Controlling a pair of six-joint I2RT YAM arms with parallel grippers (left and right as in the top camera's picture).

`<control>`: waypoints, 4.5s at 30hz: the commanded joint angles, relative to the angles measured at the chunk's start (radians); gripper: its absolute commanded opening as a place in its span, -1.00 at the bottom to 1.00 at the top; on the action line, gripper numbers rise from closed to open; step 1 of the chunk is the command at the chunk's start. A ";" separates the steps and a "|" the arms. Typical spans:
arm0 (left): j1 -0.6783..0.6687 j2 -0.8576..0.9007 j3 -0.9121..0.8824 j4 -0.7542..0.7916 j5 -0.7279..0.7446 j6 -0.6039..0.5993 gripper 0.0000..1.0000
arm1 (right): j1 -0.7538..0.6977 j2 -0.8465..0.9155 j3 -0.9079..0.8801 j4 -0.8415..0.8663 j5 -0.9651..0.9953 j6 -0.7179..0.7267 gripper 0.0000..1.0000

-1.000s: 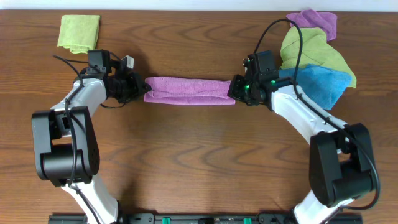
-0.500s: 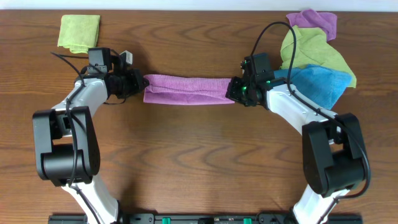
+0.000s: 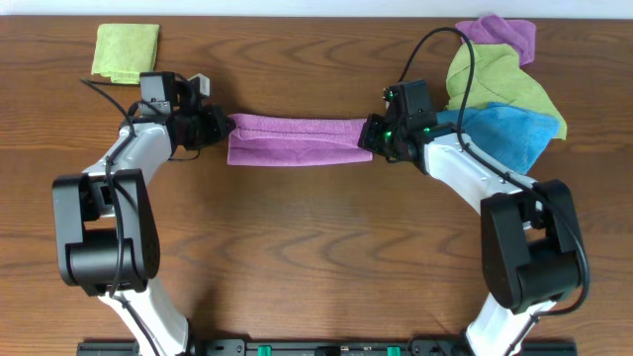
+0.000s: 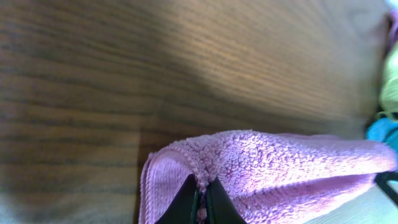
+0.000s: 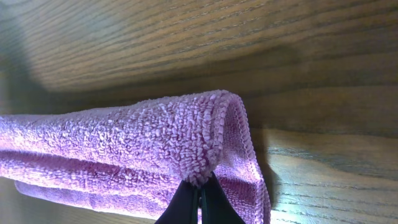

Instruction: Fold the cloth

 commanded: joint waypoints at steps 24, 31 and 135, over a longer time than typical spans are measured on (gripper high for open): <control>-0.026 0.025 0.047 -0.147 -0.214 0.101 -0.01 | -0.030 0.004 0.028 -0.039 0.064 -0.042 0.39; -0.026 0.019 0.210 -0.343 -0.215 0.154 0.27 | -0.048 -0.022 0.119 -0.104 0.039 -0.113 0.28; -0.244 0.171 0.201 -0.401 -0.531 0.183 -0.89 | -0.178 0.355 0.314 -0.290 -0.508 -0.371 0.79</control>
